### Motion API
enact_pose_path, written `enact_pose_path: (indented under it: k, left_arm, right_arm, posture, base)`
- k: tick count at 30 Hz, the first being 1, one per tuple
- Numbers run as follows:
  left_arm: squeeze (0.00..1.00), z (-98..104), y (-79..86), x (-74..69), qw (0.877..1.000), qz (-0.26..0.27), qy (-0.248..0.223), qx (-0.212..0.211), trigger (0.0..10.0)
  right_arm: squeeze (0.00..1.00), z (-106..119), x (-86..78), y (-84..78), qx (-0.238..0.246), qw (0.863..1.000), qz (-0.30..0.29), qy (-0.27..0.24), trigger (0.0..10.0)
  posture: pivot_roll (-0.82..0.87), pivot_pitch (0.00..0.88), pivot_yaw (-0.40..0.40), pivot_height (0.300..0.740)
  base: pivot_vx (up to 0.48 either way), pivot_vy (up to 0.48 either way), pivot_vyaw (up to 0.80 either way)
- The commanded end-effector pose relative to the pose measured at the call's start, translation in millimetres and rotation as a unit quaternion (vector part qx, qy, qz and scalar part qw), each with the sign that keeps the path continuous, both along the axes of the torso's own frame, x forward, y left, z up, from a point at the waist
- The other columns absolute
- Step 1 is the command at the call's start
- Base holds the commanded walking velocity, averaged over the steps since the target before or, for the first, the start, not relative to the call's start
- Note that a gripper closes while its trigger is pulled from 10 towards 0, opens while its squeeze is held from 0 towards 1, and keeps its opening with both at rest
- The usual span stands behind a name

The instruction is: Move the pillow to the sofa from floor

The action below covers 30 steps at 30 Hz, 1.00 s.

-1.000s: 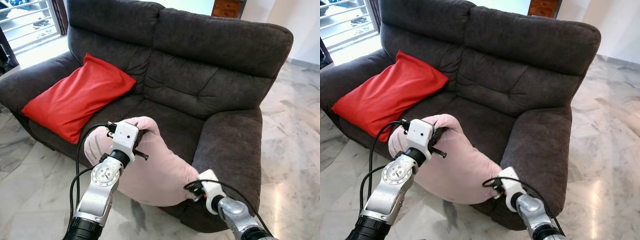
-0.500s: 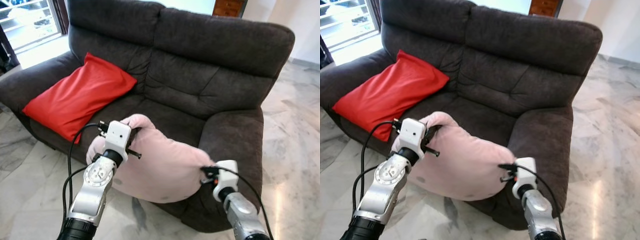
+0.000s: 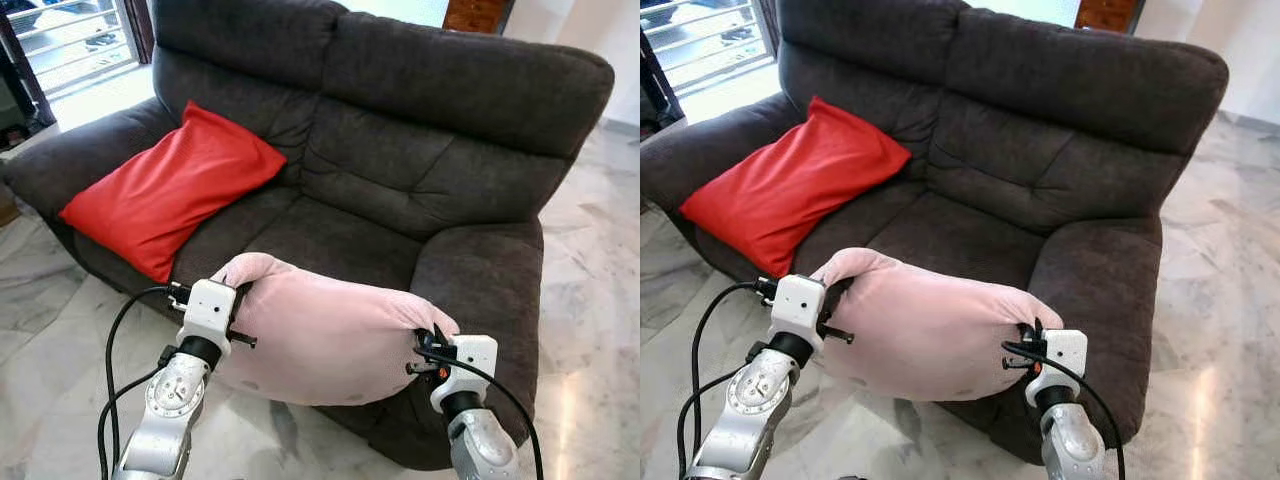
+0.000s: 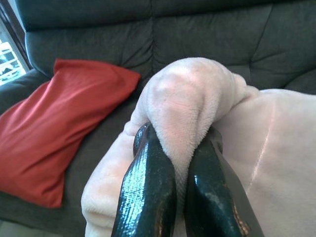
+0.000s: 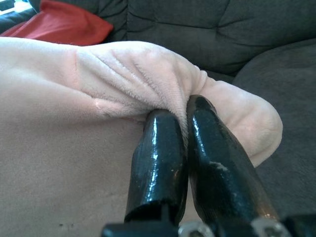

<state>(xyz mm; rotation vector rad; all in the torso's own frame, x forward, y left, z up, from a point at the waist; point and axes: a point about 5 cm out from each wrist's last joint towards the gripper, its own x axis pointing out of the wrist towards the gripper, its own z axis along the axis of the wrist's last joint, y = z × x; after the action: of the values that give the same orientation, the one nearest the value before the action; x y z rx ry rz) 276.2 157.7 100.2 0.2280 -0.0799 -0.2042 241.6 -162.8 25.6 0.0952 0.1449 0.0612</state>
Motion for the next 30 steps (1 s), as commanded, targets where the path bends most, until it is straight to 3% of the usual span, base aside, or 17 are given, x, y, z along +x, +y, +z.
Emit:
enact_pose_path:
  k: [1, 10, 30]
  left_arm:
    - [0.00, -4, 3.7, 1.0, 1.000, 0.009, 0.009, 0.005, 10.0]
    - [0.00, 9, -11.0, 7.5, 0.999, -0.024, -0.033, 0.034, 10.0]
    - [0.00, 21, -12.0, 6.9, 0.999, -0.012, -0.049, -0.002, 10.0]
  right_arm:
    - [0.00, 29, 7.5, -21.7, -0.008, 0.996, -0.062, -0.070, 10.0]
    - [0.00, 51, 14.7, -22.9, -0.021, 0.992, -0.062, -0.107, 10.0]
    - [0.00, 69, 25.1, -19.9, -0.021, 0.989, -0.071, -0.127, 10.0]
  posture:
    - [0.05, 0.000, -0.071, 0.740]
    - [0.05, 0.000, -0.084, 0.740]
    - [0.04, 0.000, -0.077, 0.740]
  base:
    - [0.000, 0.000, 0.00]
    - [0.000, 0.000, 0.00]
    - [0.000, 0.000, 0.00]
